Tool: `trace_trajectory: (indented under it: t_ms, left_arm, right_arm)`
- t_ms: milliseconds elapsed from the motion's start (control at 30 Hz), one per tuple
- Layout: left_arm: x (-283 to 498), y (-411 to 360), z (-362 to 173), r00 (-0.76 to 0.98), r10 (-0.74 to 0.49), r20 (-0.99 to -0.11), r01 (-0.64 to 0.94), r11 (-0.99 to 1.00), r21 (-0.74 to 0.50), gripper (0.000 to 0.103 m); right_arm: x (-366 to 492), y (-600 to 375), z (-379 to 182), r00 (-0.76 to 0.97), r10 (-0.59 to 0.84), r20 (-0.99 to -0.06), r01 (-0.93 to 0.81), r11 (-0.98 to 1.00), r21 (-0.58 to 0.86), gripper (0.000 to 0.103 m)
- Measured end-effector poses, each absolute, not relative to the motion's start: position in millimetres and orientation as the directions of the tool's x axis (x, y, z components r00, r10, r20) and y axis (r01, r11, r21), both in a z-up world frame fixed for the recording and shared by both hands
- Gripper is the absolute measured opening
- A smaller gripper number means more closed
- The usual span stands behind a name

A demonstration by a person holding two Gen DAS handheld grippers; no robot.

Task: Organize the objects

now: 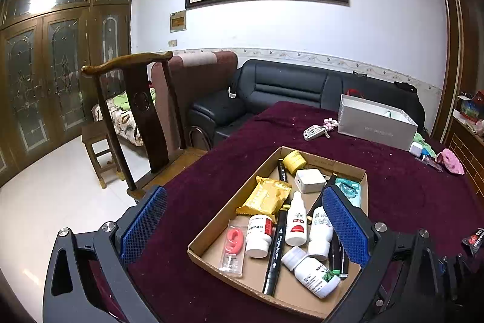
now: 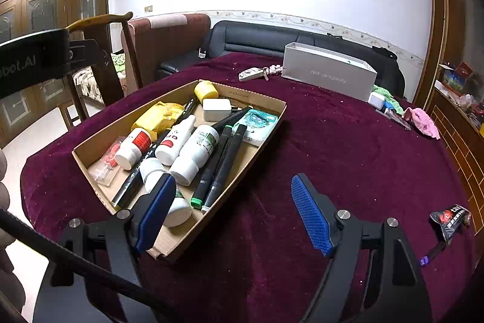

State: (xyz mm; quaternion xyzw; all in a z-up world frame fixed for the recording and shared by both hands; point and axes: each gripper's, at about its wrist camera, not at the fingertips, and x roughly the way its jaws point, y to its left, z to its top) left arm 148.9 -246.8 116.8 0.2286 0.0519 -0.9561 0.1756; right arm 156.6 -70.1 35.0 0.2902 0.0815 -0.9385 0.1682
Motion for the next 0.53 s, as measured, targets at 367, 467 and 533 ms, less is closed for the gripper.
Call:
trace_trajectory:
  t_ms: [367, 467, 533]
  left_arm:
    - [143, -247, 105, -0.801, -0.309, -0.513, 0.365, -0.931, -0.008, 0.101]
    - [138, -245, 100, -0.781, -0.304, -0.546, 0.359, -0.933, 0.006, 0.101]
    - [136, -245, 96, -0.776, -0.288, -0.561, 0.352, -0.936, -0.006, 0.101]
  right_arm:
    - [152, -72, 30, -0.762, -0.266, -0.590, 0.366, -0.929, -0.055, 0.079]
    - [151, -72, 29, -0.761, -0.264, -0.593, 0.365, -0.929, -0.054, 0.079]
    - [151, -72, 29, -0.760, -0.265, -0.593, 0.364, -0.930, -0.051, 0.079]
